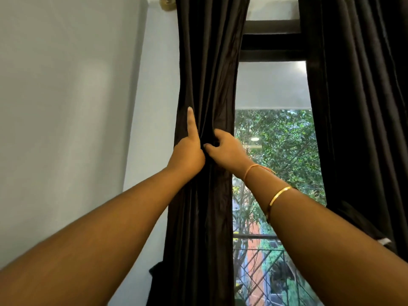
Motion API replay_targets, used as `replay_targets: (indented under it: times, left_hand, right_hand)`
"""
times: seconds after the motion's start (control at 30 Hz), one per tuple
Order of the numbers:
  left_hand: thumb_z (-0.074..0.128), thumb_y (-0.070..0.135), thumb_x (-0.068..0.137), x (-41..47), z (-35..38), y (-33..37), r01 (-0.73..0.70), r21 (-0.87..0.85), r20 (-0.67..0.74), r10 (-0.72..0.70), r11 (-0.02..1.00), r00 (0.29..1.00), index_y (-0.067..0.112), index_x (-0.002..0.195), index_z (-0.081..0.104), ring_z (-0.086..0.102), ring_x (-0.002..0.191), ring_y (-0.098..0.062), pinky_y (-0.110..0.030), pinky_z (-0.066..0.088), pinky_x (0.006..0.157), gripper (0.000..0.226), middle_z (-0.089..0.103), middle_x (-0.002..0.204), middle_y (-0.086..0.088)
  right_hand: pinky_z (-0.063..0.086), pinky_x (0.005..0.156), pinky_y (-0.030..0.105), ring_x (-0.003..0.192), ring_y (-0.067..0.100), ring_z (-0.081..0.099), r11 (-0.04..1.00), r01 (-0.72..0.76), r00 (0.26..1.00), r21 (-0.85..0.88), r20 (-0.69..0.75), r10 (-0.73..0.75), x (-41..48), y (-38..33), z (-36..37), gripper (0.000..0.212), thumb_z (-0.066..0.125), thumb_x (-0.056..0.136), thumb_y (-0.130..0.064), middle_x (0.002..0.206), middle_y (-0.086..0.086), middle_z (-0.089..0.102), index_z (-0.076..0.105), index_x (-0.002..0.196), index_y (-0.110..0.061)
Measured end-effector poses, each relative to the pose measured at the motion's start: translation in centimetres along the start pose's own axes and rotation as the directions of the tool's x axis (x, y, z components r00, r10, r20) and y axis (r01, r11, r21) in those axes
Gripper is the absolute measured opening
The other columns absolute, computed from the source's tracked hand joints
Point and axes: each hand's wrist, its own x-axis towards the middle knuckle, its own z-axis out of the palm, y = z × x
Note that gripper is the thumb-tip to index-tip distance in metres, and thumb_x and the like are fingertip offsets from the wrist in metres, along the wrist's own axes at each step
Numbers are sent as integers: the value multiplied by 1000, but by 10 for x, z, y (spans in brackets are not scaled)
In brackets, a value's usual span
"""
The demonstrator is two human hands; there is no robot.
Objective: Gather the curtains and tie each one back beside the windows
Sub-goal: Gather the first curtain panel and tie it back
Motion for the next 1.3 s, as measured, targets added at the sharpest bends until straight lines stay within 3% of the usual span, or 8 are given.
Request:
replay_targets:
  times: [0.17, 0.33, 0.47, 0.6, 0.77, 1.0, 1.2, 1.3]
  left_hand:
    - [52, 11, 90, -7, -1, -10, 142, -298, 129, -108, 944, 986, 7, 110, 61, 63, 94, -29, -37, 53, 80, 23, 67, 101, -13]
    - [52, 20, 93, -14, -3, -11, 286, -533, 316, -126, 796, 940, 21, 126, 48, 62, 102, -22, -35, 53, 88, 34, 62, 117, -6]
    - [53, 23, 91, -22, 1, -14, 317, -457, 450, -91, 831, 888, 21, 135, 38, 62, 105, -22, -38, 53, 89, 47, 59, 121, -6]
    - [59, 28, 87, -33, 6, -19, 304, -418, 401, -126, 856, 908, 20, 134, 38, 61, 104, -22, -39, 52, 90, 52, 59, 121, -4]
    - [60, 25, 84, -53, 21, -25, 308, -374, 352, -173, 875, 920, 16, 132, 31, 59, 100, -23, -33, 52, 84, 57, 55, 119, -6]
    - [60, 24, 84, -88, 40, -32, 413, -409, 391, -253, 813, 885, 16, 125, 30, 61, 92, -19, -27, 51, 73, 52, 55, 111, -4]
    - [62, 19, 82, -111, 56, -37, 497, -499, 397, -322, 710, 859, 20, 132, 30, 59, 97, -18, -33, 50, 87, 59, 56, 114, -1]
    - [61, 17, 81, -120, 62, -34, 472, -521, 379, -303, 711, 875, 25, 133, 37, 59, 96, -15, -29, 48, 84, 57, 57, 109, 4]
  right_hand:
    - [52, 84, 48, 94, 36, 62, 967, -114, 990, 229, 101, 93, -12, 2, 4, 22, 52, 84, -6, 100, 22, 64, 56, 104, 1]
    - [52, 89, 48, 98, 31, 64, 859, -228, 971, 458, 171, 166, -18, 7, 8, 25, 48, 85, -10, 106, 14, 66, 61, 107, -15]
    - [53, 83, 44, 91, 28, 61, 838, -287, 954, 465, 219, 205, -25, 11, 14, 25, 48, 85, -11, 103, 20, 63, 58, 106, -4]
    - [54, 69, 29, 84, 20, 65, 790, -292, 954, 539, 225, 199, -42, 20, 20, 21, 46, 88, -7, 96, 9, 65, 59, 103, -10]
    - [54, 89, 38, 100, 26, 65, 713, -298, 954, 635, 185, 234, -66, 36, 36, 24, 46, 88, -3, 108, 10, 65, 55, 104, -19]
    - [56, 83, 33, 94, 27, 66, 561, -344, 930, 753, 189, 316, -102, 52, 56, 21, 48, 90, -4, 102, 15, 68, 64, 101, -13]
    - [47, 98, 39, 111, 26, 62, 279, -435, 869, 856, 318, 379, -126, 55, 71, 67, 51, 78, -59, 118, 15, 65, 62, 119, -7]
    - [49, 96, 38, 107, 25, 64, 273, -435, 862, 858, 309, 403, -132, 54, 74, 62, 44, 86, -57, 115, 15, 67, 64, 116, -7]
